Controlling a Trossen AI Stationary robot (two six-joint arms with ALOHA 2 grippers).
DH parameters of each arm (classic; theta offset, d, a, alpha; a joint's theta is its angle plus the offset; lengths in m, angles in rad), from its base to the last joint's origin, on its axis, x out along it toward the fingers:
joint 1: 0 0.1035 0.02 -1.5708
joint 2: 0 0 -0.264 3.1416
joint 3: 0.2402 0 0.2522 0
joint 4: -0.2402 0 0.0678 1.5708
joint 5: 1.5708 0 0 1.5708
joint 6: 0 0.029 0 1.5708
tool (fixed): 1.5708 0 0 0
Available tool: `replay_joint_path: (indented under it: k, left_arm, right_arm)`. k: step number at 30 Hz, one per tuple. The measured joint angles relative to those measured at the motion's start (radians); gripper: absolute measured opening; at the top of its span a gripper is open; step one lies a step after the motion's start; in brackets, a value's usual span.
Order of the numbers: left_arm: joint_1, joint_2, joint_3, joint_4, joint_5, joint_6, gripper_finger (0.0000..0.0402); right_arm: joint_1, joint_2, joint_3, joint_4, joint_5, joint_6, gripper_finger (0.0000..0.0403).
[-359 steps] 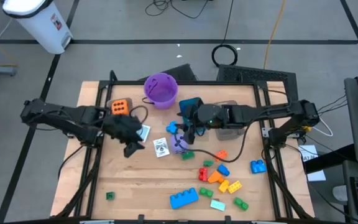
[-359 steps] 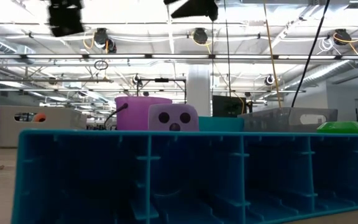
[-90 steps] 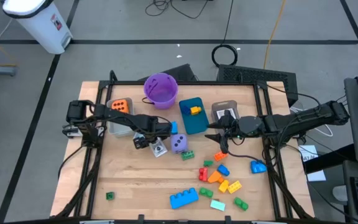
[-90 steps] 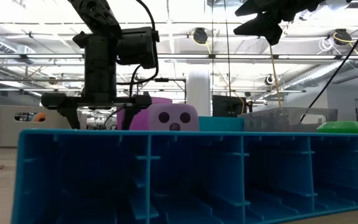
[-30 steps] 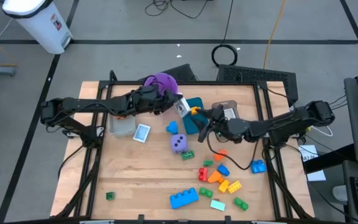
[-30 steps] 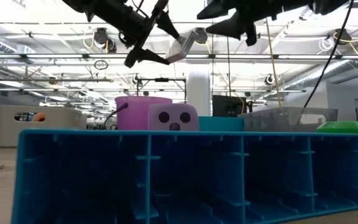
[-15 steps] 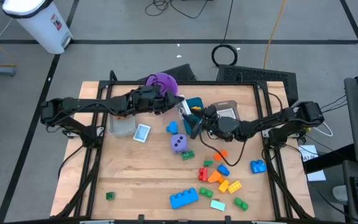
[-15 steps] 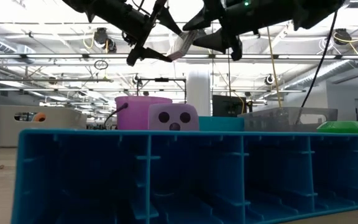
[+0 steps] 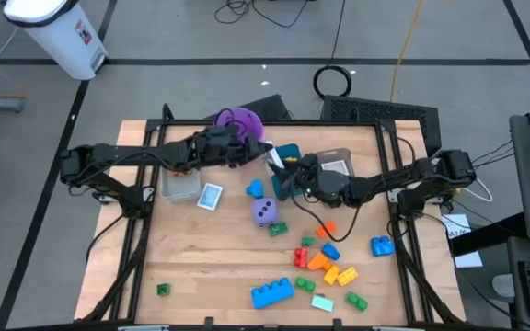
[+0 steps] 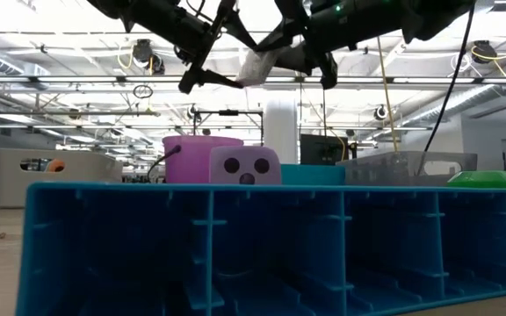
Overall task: Pick & Place Toys
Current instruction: Put the brown deck of cards into the black bin
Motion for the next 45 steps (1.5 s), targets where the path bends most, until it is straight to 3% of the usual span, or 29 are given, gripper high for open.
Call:
replay_joint_path:
  k: [5, 14, 24, 27, 36, 41, 45]
  left_arm:
    - [0.021, 0.001, -0.002, 0.032, 0.031, 0.029, 0.0335]
    - [0.081, 0.001, -0.002, 0.087, 0.17, 0.081, 0.0351]
    - [0.191, 0.001, -0.001, 0.298, 0.355, 0.088, 0.0362]
    - [0.231, -0.001, 0.002, 0.37, 0.423, 0.093, 0.0362]
    - [0.345, -0.003, 0.002, 0.633, 0.656, 0.03, 0.0363]
    - [0.348, -0.04, 0.002, 0.68, 0.779, 0.019, 0.0363]
    - [0.311, -0.077, 0.002, 0.682, 0.81, 0.062, 0.0363]
  right_arm:
    - [-0.003, -0.001, 0.0, -0.008, 0.023, -0.009, 0.0065]
    - [-0.007, -0.008, 0.0, 0.032, 0.021, -0.078, 0.0064]
    - [-0.007, -0.014, 0.002, 0.126, 0.009, -0.156, 0.0064]
    - [-0.005, -0.051, 0.005, 0.076, 0.014, -0.199, 0.0064]
    - [0.017, -0.32, 0.012, -0.364, 0.167, -0.205, 0.0064]
    - [0.047, -0.473, 0.013, -0.694, 0.232, 0.025, 0.0064]
    - [0.069, -0.548, 0.013, -0.998, 0.228, 0.299, 0.0064]
